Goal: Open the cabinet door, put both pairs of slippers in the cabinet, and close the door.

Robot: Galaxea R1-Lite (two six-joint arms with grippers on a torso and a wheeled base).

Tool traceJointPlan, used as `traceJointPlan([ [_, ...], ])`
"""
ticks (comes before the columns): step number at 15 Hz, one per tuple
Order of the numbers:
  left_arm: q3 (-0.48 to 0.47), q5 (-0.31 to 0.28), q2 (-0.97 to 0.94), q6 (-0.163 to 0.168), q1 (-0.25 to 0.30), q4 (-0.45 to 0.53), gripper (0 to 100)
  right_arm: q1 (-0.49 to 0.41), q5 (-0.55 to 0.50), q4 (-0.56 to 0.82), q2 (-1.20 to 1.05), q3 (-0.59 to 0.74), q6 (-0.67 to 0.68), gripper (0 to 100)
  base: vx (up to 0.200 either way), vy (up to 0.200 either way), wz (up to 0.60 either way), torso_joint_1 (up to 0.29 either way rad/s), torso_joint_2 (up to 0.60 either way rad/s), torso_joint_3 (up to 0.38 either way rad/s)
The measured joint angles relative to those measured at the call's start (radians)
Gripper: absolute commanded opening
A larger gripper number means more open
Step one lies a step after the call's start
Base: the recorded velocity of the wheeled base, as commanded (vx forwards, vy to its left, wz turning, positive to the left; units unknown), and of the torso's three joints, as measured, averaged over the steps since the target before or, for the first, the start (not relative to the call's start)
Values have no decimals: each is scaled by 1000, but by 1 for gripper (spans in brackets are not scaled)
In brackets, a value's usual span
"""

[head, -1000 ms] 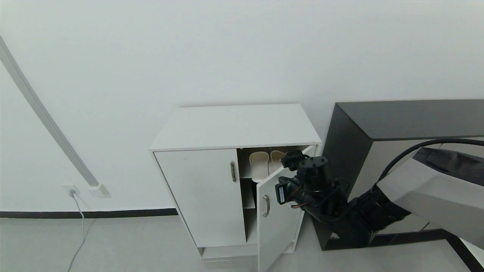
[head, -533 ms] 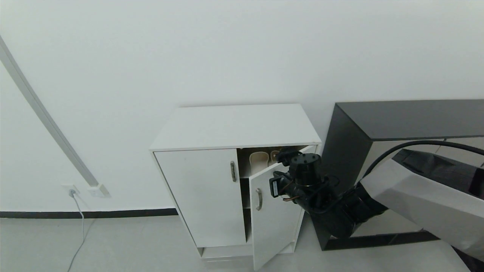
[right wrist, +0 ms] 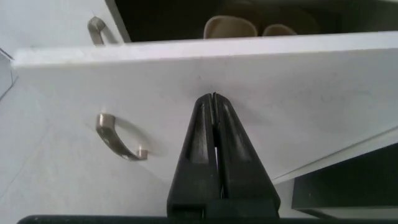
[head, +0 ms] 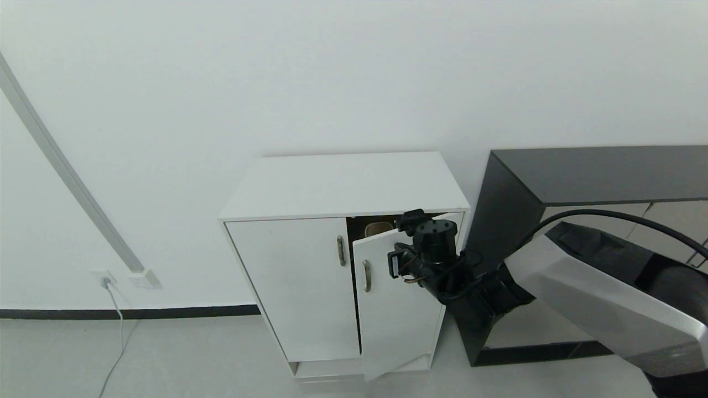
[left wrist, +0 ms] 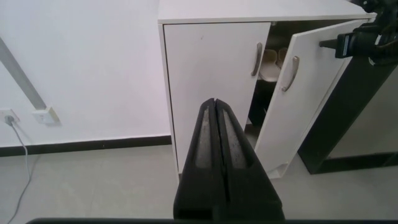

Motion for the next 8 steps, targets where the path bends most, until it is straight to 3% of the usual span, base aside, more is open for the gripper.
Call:
traceJointPlan([
  [8, 0, 0, 0, -1, 0, 0, 0, -40, 0, 61, 76, -152, 0, 0, 0, 0, 0, 0, 0, 0],
])
